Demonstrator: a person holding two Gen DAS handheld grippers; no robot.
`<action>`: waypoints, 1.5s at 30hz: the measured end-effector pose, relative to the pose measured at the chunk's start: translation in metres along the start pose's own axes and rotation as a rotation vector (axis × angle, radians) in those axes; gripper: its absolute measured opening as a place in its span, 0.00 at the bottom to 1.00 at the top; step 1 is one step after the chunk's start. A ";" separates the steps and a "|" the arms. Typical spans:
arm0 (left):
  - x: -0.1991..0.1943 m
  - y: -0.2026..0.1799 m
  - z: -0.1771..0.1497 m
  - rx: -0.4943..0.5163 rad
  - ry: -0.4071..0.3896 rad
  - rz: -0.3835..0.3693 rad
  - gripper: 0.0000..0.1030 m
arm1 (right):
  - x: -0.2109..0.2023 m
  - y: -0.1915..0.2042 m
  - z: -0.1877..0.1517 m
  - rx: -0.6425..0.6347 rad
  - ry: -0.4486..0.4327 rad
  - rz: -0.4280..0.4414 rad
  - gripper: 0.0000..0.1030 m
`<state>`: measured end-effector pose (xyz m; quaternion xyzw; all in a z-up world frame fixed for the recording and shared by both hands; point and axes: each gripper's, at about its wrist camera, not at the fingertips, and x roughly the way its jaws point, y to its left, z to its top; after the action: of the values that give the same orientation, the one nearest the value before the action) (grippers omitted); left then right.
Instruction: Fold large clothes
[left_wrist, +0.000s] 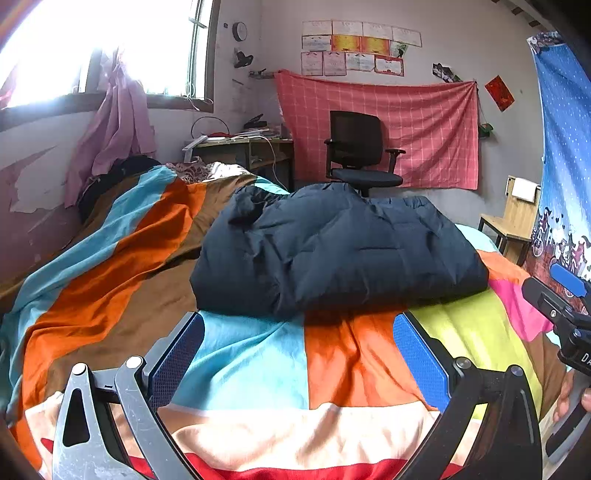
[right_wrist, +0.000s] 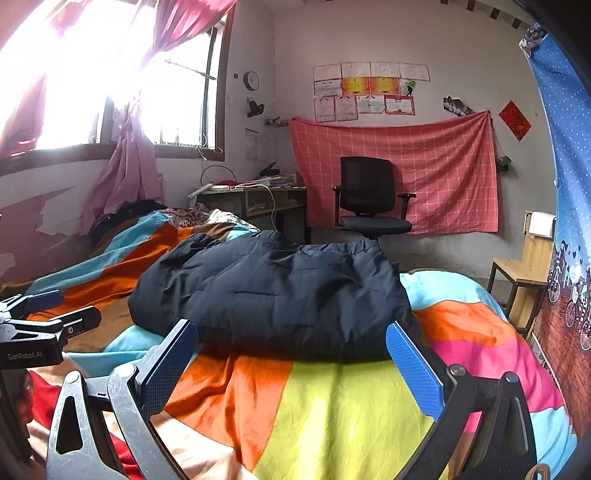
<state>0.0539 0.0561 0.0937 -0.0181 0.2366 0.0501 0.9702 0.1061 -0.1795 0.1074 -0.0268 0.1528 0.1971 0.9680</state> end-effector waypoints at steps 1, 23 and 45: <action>0.001 0.000 -0.001 0.001 0.004 0.001 0.97 | 0.001 -0.001 -0.001 0.003 0.006 -0.001 1.00; 0.002 -0.002 -0.006 0.002 0.010 0.007 0.97 | 0.010 -0.010 -0.009 0.034 0.057 -0.012 1.00; 0.001 -0.003 -0.005 0.006 0.006 0.009 0.97 | 0.010 -0.010 -0.009 0.034 0.058 -0.012 1.00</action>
<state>0.0532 0.0526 0.0888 -0.0143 0.2396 0.0537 0.9693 0.1157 -0.1861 0.0953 -0.0168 0.1839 0.1876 0.9647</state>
